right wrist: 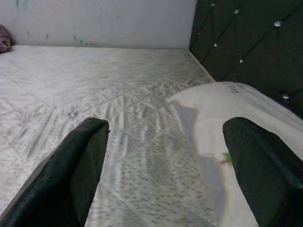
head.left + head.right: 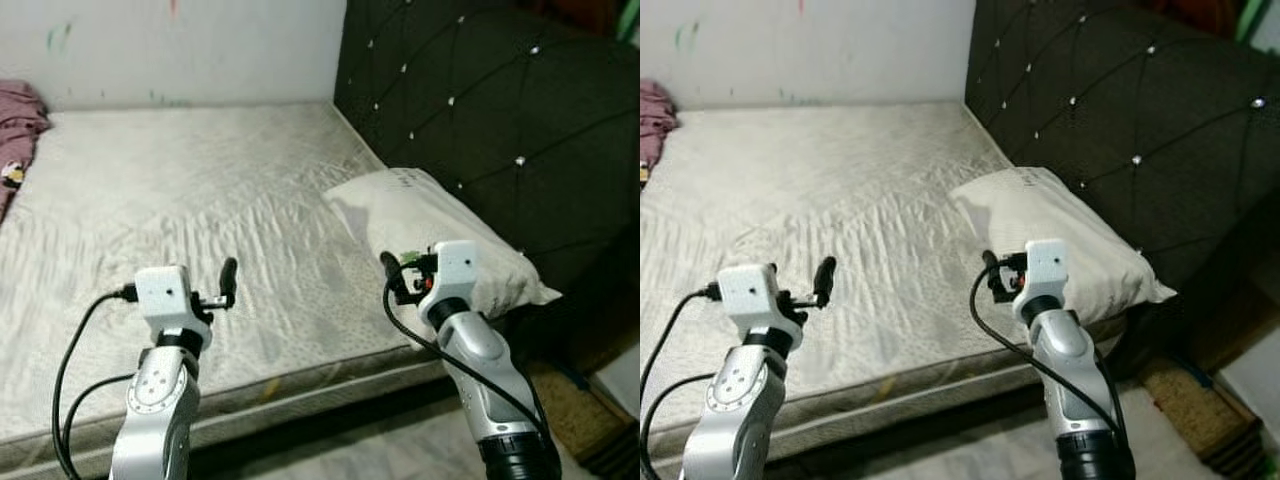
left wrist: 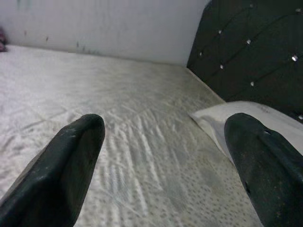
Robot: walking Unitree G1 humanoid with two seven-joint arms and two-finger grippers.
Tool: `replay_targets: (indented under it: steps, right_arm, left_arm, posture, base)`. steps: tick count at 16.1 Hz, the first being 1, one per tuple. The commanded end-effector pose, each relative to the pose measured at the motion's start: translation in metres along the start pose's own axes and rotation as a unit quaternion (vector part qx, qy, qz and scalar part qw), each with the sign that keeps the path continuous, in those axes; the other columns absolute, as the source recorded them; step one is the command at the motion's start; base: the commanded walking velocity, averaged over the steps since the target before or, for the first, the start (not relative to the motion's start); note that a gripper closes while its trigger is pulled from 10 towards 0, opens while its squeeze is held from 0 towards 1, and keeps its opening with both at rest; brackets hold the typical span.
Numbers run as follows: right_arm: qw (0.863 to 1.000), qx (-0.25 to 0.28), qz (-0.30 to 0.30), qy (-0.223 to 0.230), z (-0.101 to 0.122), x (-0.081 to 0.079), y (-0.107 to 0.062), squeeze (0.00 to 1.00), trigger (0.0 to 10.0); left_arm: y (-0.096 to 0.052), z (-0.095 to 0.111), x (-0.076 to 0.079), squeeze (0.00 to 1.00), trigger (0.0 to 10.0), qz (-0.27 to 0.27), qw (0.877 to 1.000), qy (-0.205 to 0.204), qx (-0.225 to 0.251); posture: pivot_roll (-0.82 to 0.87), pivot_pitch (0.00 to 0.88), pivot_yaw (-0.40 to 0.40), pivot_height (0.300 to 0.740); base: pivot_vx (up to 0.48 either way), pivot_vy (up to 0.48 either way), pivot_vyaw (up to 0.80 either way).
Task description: Clean up the room
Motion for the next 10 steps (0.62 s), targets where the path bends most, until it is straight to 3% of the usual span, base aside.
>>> replay_targets:
  steps: [1,10]
  right_arm:
    - [1.000,0.008,0.009,0.001,0.0058,-0.0054,0.0022,0.00,10.0]
    - [1.000,0.009,0.009,0.003,0.0056,-0.0060,0.0020,0.00,10.0]
  left_arm:
    - [-0.0012,0.0010,-0.0052,0.00,10.0,0.005,1.000,0.004,0.000]
    - [-0.0009,0.0016,-0.0051,0.00,10.0,0.007,1.000,0.006,0.001]
  posture:
    - [0.00,0.000,-0.073,0.740]
    - [-0.01,0.000,-0.070,0.740]
  base:
    - [0.000,0.465,0.00]
    - [0.000,0.465,0.00]
Point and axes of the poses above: a point about 5 cm out from each wrist's last joint towards the gripper, its own y axis pointing out of the wrist towards the gripper, its own z axis along the axis of the wrist's last joint, x = y × z, the point moved 5 cm from there along y, pointing out of the wrist towards the gripper, and after that the axes turned 11 degrees about -y, right-handed, at the moved point
